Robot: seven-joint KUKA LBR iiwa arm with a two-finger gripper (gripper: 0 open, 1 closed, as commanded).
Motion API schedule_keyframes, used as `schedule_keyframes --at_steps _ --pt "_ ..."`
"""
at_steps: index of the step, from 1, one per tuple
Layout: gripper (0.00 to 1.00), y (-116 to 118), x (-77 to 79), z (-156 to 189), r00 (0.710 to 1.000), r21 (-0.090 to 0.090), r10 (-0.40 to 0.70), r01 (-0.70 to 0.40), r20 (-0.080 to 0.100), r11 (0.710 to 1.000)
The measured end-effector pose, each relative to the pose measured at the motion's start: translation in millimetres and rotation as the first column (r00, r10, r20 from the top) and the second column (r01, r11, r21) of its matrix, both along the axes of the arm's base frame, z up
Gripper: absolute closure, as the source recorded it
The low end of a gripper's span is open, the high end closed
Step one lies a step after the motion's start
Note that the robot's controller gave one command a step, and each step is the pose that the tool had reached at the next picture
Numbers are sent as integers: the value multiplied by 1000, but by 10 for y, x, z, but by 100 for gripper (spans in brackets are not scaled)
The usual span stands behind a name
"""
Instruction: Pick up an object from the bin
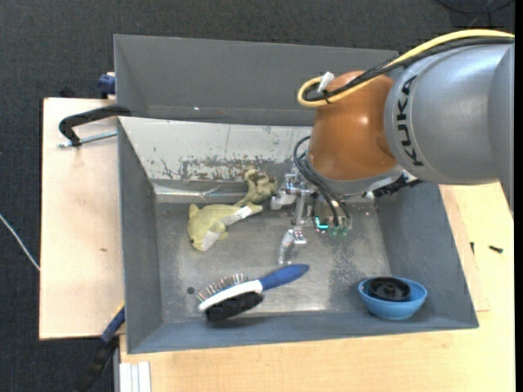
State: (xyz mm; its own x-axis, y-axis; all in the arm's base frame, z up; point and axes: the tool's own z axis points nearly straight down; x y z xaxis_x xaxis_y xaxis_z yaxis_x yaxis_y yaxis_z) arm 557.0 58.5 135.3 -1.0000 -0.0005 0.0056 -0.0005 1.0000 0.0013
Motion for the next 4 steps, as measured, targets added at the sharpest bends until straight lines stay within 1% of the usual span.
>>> schedule_keyframes --at_steps 1,2,3,4 --pt "0 313 -241 -436 999 1 -49 49 15 999" --pt "0 769 -596 155 953 1 304 -304 14 953" --pt "0 344 -648 -115 766 -1 642 -642 5 766" --pt "0 1278 -521 -186 861 1 508 -508 11 862"
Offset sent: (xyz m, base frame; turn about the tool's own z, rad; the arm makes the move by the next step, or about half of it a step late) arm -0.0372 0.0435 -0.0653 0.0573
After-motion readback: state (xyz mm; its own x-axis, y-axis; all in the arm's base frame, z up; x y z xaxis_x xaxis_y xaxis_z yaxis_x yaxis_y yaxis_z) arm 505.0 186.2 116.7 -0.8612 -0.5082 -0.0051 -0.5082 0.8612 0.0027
